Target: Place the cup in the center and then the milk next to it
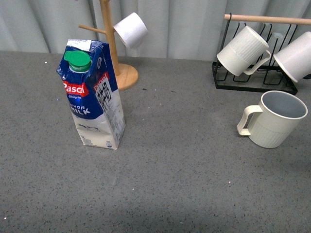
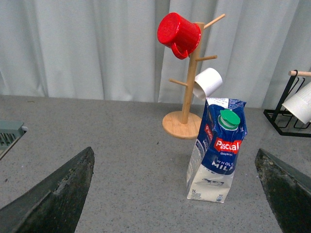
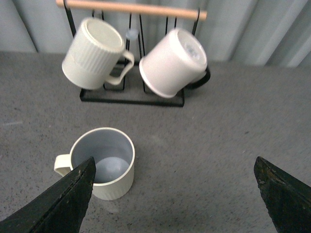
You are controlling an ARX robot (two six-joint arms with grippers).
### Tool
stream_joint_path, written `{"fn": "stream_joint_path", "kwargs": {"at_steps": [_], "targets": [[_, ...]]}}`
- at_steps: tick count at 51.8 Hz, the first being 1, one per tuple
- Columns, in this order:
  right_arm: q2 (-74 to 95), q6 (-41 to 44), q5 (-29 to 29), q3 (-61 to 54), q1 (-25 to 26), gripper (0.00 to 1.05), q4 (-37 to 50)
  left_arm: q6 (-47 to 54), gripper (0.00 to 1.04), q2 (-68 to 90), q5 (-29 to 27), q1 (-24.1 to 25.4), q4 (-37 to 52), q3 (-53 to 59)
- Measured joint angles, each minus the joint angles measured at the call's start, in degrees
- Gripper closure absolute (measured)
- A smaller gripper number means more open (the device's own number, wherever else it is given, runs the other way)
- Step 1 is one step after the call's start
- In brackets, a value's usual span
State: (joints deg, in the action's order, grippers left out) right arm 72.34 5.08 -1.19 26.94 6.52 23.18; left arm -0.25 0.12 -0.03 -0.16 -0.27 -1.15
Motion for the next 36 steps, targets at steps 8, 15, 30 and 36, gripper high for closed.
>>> {"fn": "stream_joint_path", "kwargs": {"at_steps": [8,15,30,36], "targets": [[13.0,-3.3,-1.8,10.7,-0.1,0.09,-7.1,0.0,0.07,0.0,0.0,0.0,0.0,0.0],[20.9,-6.3,-3.3,18.3,-0.1,0.09,-12.0,0.0,0.07,0.0,0.0,0.0,0.0,0.0],[34.9,-9.0,-3.4,30.8,-0.2,0.09,-24.5,0.0,0.07,0.0,0.0,0.0,0.0,0.0],[38.1,-8.6,-3.5,32.5,-0.4,0.09,-25.2,0.0,0.07,0.0,0.0,0.0,0.0,0.0]]}}
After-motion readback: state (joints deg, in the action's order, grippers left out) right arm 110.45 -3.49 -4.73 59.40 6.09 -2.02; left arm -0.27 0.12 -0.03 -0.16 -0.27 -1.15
